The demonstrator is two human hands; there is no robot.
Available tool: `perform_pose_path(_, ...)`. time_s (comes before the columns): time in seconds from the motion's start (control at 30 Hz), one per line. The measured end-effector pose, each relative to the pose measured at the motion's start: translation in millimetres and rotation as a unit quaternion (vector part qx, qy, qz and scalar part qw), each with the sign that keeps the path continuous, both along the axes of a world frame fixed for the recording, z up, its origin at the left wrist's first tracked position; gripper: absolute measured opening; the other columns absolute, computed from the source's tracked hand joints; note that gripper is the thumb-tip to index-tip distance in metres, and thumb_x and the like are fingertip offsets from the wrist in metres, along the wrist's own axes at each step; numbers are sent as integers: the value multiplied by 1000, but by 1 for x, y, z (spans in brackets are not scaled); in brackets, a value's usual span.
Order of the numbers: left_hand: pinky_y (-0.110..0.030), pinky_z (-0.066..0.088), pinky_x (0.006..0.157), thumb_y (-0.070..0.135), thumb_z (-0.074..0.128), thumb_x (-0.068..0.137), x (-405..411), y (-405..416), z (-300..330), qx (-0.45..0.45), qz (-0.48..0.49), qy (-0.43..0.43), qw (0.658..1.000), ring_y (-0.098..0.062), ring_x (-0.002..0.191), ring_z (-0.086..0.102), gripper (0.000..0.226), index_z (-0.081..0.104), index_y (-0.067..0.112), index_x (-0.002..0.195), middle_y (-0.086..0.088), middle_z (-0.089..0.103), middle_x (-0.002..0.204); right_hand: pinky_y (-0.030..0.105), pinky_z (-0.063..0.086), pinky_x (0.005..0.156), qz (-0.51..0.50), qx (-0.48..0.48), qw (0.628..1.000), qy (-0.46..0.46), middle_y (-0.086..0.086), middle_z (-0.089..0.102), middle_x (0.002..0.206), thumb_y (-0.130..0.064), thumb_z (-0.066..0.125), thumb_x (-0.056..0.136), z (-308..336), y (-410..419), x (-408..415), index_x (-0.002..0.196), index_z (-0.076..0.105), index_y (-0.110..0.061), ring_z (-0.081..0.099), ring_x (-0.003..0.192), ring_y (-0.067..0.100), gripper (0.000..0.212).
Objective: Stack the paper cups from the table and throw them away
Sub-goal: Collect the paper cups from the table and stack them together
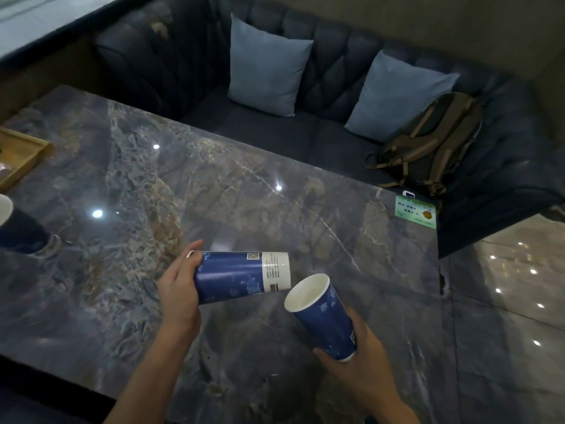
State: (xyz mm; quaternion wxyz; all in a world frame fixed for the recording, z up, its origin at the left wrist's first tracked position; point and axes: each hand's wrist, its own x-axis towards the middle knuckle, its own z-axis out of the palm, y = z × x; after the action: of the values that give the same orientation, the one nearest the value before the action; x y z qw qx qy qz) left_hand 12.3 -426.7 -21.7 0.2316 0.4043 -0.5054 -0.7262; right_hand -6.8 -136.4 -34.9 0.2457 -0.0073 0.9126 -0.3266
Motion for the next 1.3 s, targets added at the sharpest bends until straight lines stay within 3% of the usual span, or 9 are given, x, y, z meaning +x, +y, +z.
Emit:
perform_pose_path(0.07,-41,46,81,25,57,82,4,4,1,-1,-19,-1,1000,-22,92,60,22,77,29,90,-6,68,105,-7,39,70,14,-19,1000,16,-43,38,108,-46,84,68,2,3,2,129,35,-50,54,90,-13,78)
perform_pose_path(0.2,-29,49,71,22,58,82,9,10,5,-37,-50,0,998,-12,82,61,22,77,32,88,2,70,96,-9,37,58,41,-17,999,28,-49,30,106,-48,84,66,5,6,7,122,29,-52,47,85,-19,78)
perform_pose_path(0.33,-7,48,59,7,56,92,13,17,8,-94,-81,-1,992,9,66,61,25,73,24,100,8,69,90,-7,39,60,65,-8,997,42,-49,34,108,-52,83,64,1,7,9,129,32,-51,49,85,-22,82)
perform_pose_path(0.53,-13,52,66,15,62,87,22,22,5,-125,-150,-11,981,5,74,64,25,73,23,108,1,70,95,-1,37,77,80,-1,995,58,-32,48,119,-57,80,65,-6,6,16,138,40,-39,55,100,-5,86)
perform_pose_path(0.67,-24,50,75,29,62,78,24,26,4,-117,-172,-16,978,2,79,65,31,75,26,106,3,73,94,-7,38,68,104,-7,991,79,-49,41,108,-62,76,65,2,0,18,122,34,-61,53,91,-21,71)
perform_pose_path(0.83,-11,51,74,28,65,73,24,32,5,-114,-207,1,972,4,85,66,34,75,21,105,-2,73,104,-2,41,73,120,-12,987,108,-50,45,101,-58,78,62,8,-4,20,117,31,-73,54,89,-22,75)
perform_pose_path(1.0,-12,48,83,37,66,67,23,45,-2,-130,-248,5,960,2,97,66,34,76,30,98,9,74,104,9,48,79,162,2,980,118,-36,58,106,-59,75,62,4,-9,23,125,41,-49,59,96,-5,73)
perform_pose_path(1.13,-20,50,89,40,63,77,28,62,-4,-154,-299,19,942,-9,103,68,30,77,30,102,9,72,107,23,55,76,188,-16,975,120,-22,67,106,-58,76,62,4,-21,21,125,49,-40,63,93,-2,71)
perform_pose_path(1.3,-9,44,88,42,57,83,33,70,0,-133,-319,42,937,-6,104,66,34,75,24,105,7,72,109,24,55,76,186,-28,975,120,-22,65,106,-55,76,59,13,-22,25,129,47,-43,64,94,0,76)
